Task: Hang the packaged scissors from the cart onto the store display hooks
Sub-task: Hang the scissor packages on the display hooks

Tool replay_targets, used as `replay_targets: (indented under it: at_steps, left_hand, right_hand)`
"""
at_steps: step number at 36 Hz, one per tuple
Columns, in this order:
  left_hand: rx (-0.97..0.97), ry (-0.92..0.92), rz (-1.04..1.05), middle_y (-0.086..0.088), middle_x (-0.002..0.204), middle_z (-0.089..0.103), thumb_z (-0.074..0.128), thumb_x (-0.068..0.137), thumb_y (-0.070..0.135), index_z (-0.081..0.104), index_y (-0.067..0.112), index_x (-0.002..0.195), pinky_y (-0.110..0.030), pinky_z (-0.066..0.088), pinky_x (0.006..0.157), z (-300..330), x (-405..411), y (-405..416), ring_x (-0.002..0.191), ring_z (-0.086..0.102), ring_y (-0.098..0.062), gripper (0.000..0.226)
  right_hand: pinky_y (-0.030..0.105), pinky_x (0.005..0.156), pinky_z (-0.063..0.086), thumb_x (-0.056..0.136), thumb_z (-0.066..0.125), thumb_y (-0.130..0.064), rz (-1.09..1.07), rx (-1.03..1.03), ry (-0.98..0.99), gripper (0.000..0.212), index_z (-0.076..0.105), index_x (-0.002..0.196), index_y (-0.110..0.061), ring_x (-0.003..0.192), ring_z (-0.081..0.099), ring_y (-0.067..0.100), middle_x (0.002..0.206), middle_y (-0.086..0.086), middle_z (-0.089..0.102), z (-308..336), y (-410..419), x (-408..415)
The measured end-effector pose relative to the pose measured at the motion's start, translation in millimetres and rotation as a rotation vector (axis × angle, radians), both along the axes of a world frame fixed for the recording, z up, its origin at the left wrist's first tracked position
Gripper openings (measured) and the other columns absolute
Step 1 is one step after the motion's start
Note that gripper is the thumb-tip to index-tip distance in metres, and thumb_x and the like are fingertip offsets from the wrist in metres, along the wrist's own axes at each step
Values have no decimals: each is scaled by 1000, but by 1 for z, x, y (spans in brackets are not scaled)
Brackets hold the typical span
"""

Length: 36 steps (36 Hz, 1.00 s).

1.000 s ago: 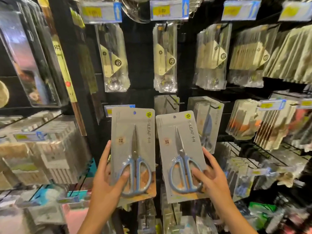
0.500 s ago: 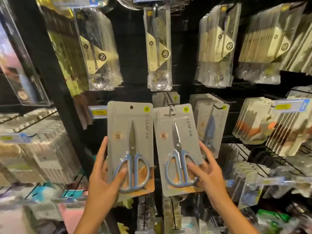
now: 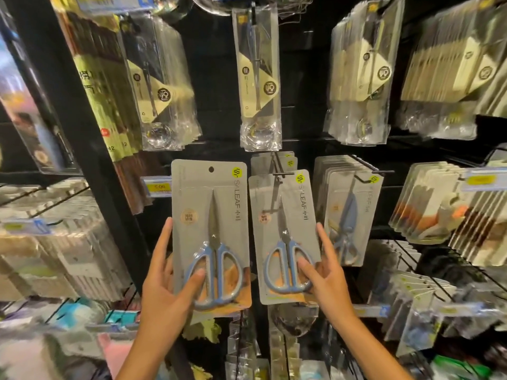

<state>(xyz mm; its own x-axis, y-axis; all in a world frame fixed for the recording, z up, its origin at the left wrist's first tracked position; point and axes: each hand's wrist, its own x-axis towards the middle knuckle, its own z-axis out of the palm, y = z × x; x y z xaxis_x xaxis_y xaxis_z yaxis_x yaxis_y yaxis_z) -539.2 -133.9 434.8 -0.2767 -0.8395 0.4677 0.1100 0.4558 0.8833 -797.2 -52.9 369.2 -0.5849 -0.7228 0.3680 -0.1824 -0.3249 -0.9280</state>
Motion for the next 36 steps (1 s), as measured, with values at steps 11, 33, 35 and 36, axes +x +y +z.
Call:
replay_targets:
  at_steps: [11, 33, 35, 36]
  left_hand:
    - [-47, 0, 20, 40, 124, 61, 69, 85, 3, 28, 44, 155, -12, 55, 83, 20, -14, -11, 114, 64, 5, 91]
    - [-70, 49, 0, 20, 143, 57, 71, 80, 12, 30, 50, 153, -24, 55, 96, 17, -5, -29, 126, 61, -9, 92]
    - [-73, 46, -9, 17, 146, 55, 71, 80, 13, 30, 52, 152, -24, 54, 98, 15, -3, -30, 128, 60, -10, 91]
    - [-70, 47, -16, 16, 146, 55, 71, 81, 12, 31, 53, 151, -24, 54, 97, 14, -2, -29, 128, 60, -10, 91]
  right_hand:
    - [53, 51, 39, 102, 56, -35, -123, 134, 217, 72, 10, 150, -64, 55, 38, 39, 114, 41, 49, -11, -60, -29]
    - [50, 108, 41, 104, 45, -46, -234, 374, 344, 72, -3, 158, -44, 141, 40, 31, 161, 3, 24, -12, -121, -51]
    - [47, 117, 30, 103, 47, -46, -270, 369, 350, 73, 3, 160, -36, 149, 26, 26, 163, 0, 17, -19, -118, -49]
    - [45, 119, 27, 103, 49, -44, -282, 364, 353, 72, 7, 160, -32, 150, 22, 24, 163, -2, 15, -22, -116, -47]
